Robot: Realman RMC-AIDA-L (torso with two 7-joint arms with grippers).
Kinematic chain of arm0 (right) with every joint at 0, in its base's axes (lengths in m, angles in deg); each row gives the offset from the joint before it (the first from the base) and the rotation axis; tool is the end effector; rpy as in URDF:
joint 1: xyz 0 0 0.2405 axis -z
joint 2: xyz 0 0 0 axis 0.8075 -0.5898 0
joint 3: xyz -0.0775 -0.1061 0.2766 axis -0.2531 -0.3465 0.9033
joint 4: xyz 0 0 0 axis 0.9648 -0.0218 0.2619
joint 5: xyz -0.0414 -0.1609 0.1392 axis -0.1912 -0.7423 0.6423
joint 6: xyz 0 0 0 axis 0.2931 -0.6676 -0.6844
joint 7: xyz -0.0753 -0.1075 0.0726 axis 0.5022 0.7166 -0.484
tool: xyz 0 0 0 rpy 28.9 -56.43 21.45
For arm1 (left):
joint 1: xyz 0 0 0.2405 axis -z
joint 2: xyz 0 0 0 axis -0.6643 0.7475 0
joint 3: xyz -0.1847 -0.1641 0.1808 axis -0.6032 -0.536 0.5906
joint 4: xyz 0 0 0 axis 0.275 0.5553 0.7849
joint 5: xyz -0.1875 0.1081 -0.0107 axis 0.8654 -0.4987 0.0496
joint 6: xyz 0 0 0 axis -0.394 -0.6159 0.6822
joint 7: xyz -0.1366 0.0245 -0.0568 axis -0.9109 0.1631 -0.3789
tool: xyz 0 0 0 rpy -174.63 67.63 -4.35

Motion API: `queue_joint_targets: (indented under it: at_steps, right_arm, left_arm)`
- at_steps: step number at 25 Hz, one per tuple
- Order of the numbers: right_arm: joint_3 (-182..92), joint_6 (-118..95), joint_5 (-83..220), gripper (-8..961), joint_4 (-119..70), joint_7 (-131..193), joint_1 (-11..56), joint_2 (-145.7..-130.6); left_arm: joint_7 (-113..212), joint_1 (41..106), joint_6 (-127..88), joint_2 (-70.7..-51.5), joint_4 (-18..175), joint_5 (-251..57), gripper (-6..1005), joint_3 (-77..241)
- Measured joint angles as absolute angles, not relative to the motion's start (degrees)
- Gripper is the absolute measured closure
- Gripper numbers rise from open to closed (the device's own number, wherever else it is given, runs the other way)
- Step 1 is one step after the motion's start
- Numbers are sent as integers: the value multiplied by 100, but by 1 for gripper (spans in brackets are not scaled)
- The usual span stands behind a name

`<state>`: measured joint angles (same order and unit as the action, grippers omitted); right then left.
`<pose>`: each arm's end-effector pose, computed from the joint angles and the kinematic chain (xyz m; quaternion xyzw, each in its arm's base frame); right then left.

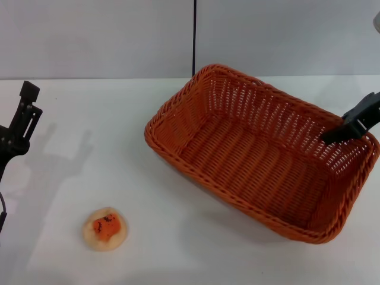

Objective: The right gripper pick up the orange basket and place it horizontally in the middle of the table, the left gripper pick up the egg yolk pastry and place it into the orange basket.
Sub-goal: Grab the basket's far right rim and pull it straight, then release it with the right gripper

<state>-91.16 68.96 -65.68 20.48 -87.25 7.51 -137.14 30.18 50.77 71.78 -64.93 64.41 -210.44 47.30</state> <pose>0.2689 0.4388 0.0225 -0.9284 0.3247 -0.1346 0.1204 -0.3616 0.2272 -0.0325 -0.6494 -0.1965 -0.4911 0.5464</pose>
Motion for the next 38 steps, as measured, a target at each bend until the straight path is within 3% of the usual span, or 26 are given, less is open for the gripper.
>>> queue_joint_targets:
  at_steps: [4,9,14,25,38]
  right_arm:
    - [-9116,6907,-6568,715,2052,-8721,770,-13714]
    - [-8946,7013,-6446,788,2118,-8664,839,-13693]
    - [-8570,7222,-6028,789,2405,-8577,1056,-13665]
    - [-7963,7882,-5035,798,2438,-8149,1318,-13432]
    - [-7857,9110,-4446,793,3181,-6961,1243,-13429]
  left_arm:
    - [3018,5083,7168,-6499,6440,-21044,203,4730]
    - [3018,5105,7152,-6505,6433,-21044,203,4730]
    - [3018,5108,7153,-6511,6364,-21045,203,4737]
    - [3019,5153,7178,-6503,6344,-21045,203,4730]
    - [3019,5212,7180,-6485,6344,-21045,203,4729]
